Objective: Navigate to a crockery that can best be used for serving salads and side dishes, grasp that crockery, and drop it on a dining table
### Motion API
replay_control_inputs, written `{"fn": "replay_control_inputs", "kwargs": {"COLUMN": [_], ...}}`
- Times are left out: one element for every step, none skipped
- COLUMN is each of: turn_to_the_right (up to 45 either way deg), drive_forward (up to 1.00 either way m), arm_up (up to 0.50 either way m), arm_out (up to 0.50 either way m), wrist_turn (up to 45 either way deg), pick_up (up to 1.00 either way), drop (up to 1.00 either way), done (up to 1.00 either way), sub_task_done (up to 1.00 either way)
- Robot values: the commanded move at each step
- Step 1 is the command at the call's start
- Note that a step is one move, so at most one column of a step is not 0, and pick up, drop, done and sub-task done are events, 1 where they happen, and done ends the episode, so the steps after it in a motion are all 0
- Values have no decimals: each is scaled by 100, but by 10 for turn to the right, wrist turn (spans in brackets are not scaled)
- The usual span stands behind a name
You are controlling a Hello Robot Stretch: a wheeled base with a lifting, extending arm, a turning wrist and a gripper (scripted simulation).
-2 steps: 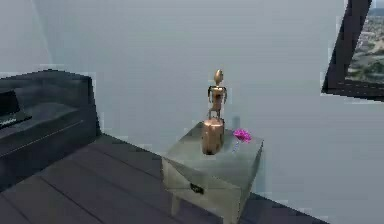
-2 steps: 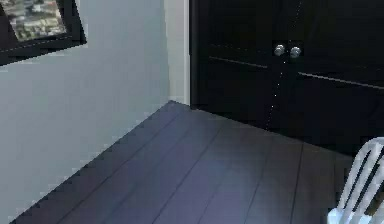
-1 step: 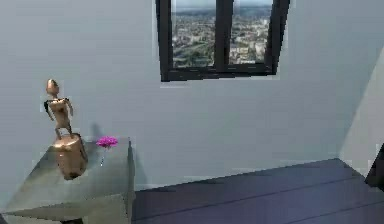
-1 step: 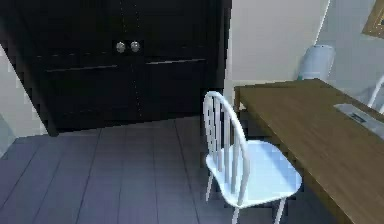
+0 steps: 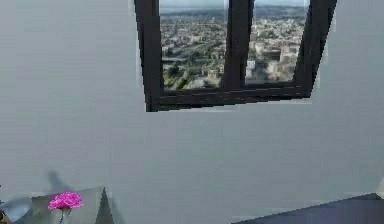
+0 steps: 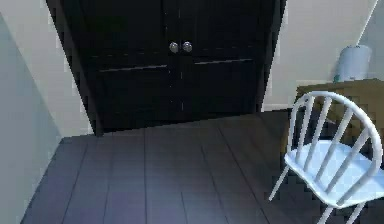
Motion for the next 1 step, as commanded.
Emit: {"fn": "replay_control_inputs", "kwargs": {"turn_to_the_right": [-450], "drive_forward": [0], "arm_up": [0], "arm_out": [0], "wrist_turn": [0], "pick_up": [0], "drop": [0], "done": [0], "sub_task_done": [0]}}
